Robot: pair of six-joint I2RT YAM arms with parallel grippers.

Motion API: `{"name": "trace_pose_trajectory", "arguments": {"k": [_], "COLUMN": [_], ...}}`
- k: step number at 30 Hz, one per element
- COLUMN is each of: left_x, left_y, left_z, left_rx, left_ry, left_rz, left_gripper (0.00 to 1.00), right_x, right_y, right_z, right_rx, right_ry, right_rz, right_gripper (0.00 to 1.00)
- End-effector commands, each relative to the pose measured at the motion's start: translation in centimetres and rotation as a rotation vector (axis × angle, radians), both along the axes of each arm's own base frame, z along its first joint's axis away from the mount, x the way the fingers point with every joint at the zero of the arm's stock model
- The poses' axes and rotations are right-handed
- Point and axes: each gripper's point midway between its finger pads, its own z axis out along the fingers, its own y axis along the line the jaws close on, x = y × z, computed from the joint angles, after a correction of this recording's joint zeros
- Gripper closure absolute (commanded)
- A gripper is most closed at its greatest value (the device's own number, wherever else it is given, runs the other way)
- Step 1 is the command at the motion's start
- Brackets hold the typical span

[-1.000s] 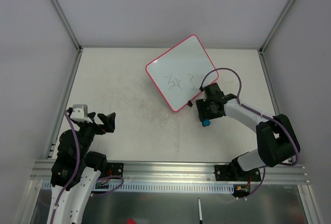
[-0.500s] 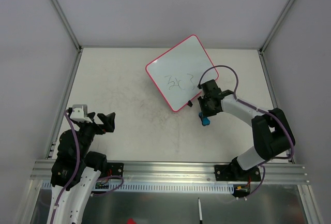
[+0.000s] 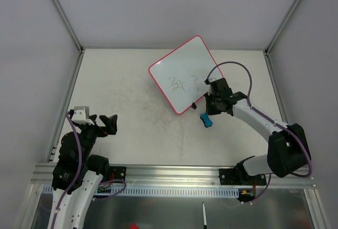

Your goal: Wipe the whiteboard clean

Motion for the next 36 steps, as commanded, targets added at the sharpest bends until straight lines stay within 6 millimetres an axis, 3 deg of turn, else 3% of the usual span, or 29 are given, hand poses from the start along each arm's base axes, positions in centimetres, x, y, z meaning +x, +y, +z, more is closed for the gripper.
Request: {"name": "trace_pose_trajectory", "arguments": {"k": [1,5,13,15,16,17,20,36], "left_x": [0.1,0.1,0.1,0.1,0.1,0.1,0.0,0.0], "left_y": [0.2,0.2,0.2,0.2,0.1,0.2,0.2,0.1], "left_z": [0.5,0.5,0.5,0.6,0.4,0.5,0.5,0.6], "left_rx": [0.008,0.008,0.007,0.008,0.009,0.008,0.008,0.007], "left_ry": [-0.024,-0.023,-0.024,-0.026,-0.022,-0.023,-0.028,-0.03], "left_rz": [0.01,0.01,0.006,0.006,0.004,0.007,0.006,0.003], "left_gripper": [0.01,0.01,0.01,0.01,0.01,0.01,0.01,0.01], "right_x": [0.5,0.7,0.6,0.7,0.6,0.5,0.4,0.2], "right_y": [0.7,0.4,0.3,0.4,0.4,0.3,0.2,-0.5], "right_z": [3.4,4.5,5.0,4.6,4.1,3.6,1.7,-3.7], "right_rx": [0.067,0.061,0.061,0.051,0.039,0.028,-0.002,-0.094], "right_ry": [-0.078,-0.108,-0.113,-0.085,-0.067,-0.049,0.003,0.095], "right_rz": [-0.017,-0.021,-0.022,-0.025,-0.021,-0.018,-0.015,-0.03], "right_gripper": [1.0,1.0,1.0,0.62,0.52,0.45,0.39,0.4]}}
